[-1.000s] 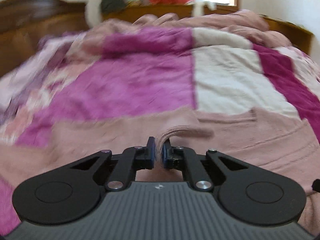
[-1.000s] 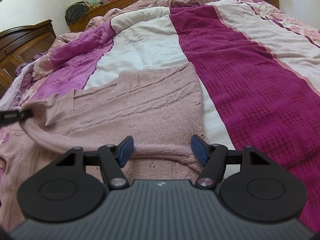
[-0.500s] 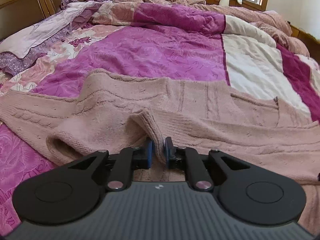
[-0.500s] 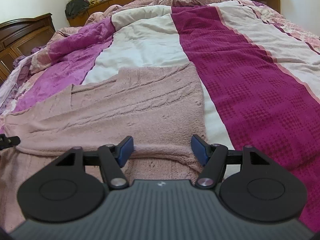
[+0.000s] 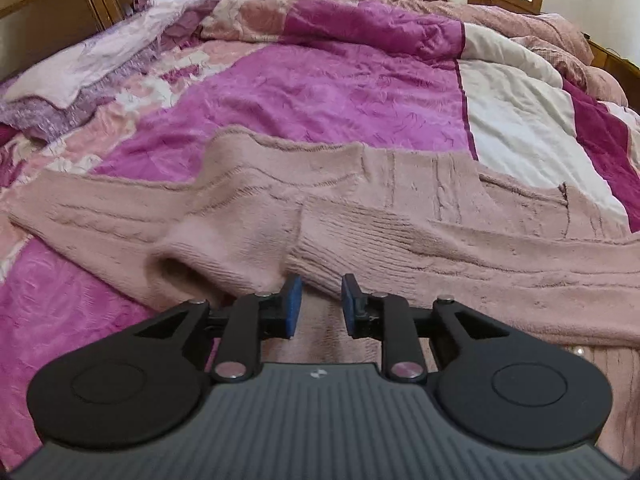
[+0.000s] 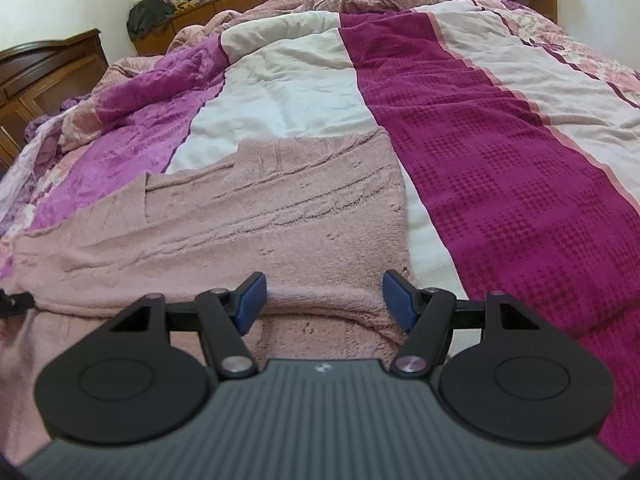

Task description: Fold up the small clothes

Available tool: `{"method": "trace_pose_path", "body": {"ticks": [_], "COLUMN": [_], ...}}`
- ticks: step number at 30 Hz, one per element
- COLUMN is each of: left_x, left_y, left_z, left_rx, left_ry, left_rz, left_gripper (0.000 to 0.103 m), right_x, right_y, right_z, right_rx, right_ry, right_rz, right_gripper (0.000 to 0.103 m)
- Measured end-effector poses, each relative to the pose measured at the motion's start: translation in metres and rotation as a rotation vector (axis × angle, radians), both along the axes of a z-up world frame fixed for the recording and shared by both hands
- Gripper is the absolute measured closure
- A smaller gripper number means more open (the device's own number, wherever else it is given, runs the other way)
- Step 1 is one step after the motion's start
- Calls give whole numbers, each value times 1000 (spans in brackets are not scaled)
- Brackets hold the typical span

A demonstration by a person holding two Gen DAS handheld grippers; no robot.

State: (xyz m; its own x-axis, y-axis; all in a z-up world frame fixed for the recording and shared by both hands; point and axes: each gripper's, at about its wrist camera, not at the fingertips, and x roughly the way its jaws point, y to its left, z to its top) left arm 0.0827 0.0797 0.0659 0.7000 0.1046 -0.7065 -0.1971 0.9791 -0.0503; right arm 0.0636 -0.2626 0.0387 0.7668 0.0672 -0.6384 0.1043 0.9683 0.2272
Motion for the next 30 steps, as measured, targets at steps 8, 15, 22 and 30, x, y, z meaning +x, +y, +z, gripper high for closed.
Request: {"method": "trace_pose_path", "body": {"ticks": [8,15,22,30], "left_x": [-29,-49,-57,-41], "left_y": [25,58,102,147], "left_z": [30,41,34,14], "left_rx": [-12,-12,-54,-173], "left_ry": [-36,-40,-11,-15], "left_rz": [26,102,248,388], "left_gripper": [57,46,42,42], "right_x": [-14,-29,-39,-44], "right_y": [11,25,37,54], "right_z": [21,33,32,26], "right_rx": [39,33,41,19], "right_ry": [-27,-56,-41,-7], "right_rz": [24,64,102,133], "right_gripper": [36,28,28,28]}}
